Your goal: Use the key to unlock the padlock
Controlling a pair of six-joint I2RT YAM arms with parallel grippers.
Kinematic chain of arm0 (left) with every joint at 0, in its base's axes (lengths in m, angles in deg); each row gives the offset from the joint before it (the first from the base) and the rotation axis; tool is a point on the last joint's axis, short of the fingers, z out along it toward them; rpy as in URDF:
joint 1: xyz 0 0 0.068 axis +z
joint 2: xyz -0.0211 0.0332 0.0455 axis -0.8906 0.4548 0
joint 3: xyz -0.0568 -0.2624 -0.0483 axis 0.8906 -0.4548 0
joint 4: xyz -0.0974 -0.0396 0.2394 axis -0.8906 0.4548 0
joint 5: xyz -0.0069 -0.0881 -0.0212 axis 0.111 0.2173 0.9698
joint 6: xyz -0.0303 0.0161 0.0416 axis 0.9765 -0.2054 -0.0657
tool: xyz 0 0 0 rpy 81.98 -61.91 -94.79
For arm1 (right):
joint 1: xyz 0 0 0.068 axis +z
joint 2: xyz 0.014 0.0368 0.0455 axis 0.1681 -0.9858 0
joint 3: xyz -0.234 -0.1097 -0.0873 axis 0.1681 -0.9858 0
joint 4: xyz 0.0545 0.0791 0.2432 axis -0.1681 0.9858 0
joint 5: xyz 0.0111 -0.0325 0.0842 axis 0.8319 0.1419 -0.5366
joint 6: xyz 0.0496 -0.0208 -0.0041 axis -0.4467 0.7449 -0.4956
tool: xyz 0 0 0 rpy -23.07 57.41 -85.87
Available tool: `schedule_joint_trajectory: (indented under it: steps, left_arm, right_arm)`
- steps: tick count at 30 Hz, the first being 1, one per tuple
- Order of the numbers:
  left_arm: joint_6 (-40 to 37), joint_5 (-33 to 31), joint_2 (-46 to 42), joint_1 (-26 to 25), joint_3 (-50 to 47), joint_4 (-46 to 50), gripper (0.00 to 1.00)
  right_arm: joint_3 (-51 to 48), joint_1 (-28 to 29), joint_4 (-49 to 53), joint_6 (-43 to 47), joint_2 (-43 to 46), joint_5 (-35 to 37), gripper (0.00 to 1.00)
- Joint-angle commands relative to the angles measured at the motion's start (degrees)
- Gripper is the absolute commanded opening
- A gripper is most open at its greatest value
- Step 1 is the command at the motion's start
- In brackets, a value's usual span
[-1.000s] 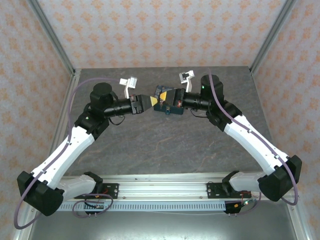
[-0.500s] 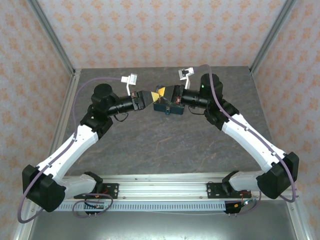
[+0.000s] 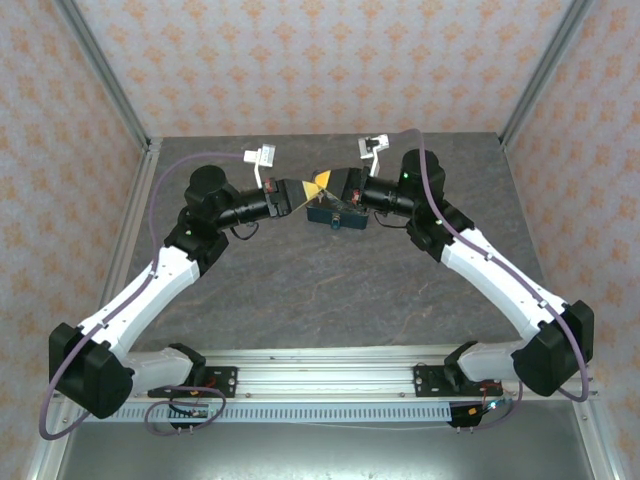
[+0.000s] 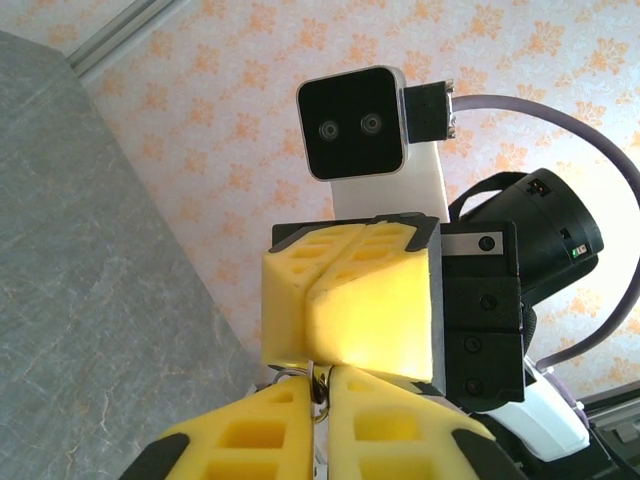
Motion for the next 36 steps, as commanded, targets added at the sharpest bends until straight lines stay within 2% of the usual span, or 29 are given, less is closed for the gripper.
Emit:
schedule_joint_trajectory:
  steps: [1, 3, 6, 10, 14, 16, 21, 25, 29, 32, 36]
  left_arm:
    - [-0.5, 2.1, 0.2, -0.8, 0.0, -1.8, 0.04]
    - [-0.9, 2.1, 0.2, -0.8, 0.1, -0.9, 0.00]
    - [-2.5, 1.9, 0.1, -0.8, 0.6, 1.7, 0.00]
    - [-5.3, 1.3, 0.0, -0.7, 1.2, 6.3, 0.00]
    - [-6.7, 1.4, -0.1, -0.3, 1.2, 8.1, 0.00]
    - [-6.9, 1.5, -0.2, 0.0, 1.1, 8.1, 0.00]
    - [-6.9, 1.9, -0.2, 0.3, 1.2, 8.1, 0.00]
    - [-6.9, 2.1, -0.2, 0.4, 1.4, 8.2, 0.00]
    - [-4.1, 1.2, -0.2, 0.5, 0.8, 6.4, 0.02]
    - [1.7, 1.9, 1.1, 0.6, -0.4, -0.2, 0.24]
    - [2.0, 0.9, 0.5, 0.6, -1.1, -1.4, 0.26]
  right_arm:
    - [-1.1, 0.7, -2.8, -0.8, 0.7, 0.5, 0.00]
    - [-1.1, 0.8, -2.8, -1.0, 0.7, 0.8, 0.00]
    - [-1.1, 0.9, -2.6, -1.6, 0.7, 1.7, 0.02]
    - [-0.8, 0.9, -1.0, -2.3, 0.9, 3.4, 0.29]
    - [-0.2, 0.8, 0.8, -2.4, 1.0, 4.1, 0.35]
    - [0.0, 0.8, 1.3, -2.4, 1.0, 3.6, 0.33]
    - [-0.2, 0.8, 2.0, -2.4, 0.9, 3.0, 0.11]
    - [-0.2, 0.8, 2.3, -2.4, 0.6, 2.4, 0.00]
    - [-0.6, 0.8, 1.5, -2.3, 0.7, 2.8, 0.00]
    - [-1.7, 0.9, -0.1, -2.8, 1.3, 5.2, 0.00]
    - [-2.9, 0.9, -2.7, -4.3, 1.5, 6.9, 0.00]
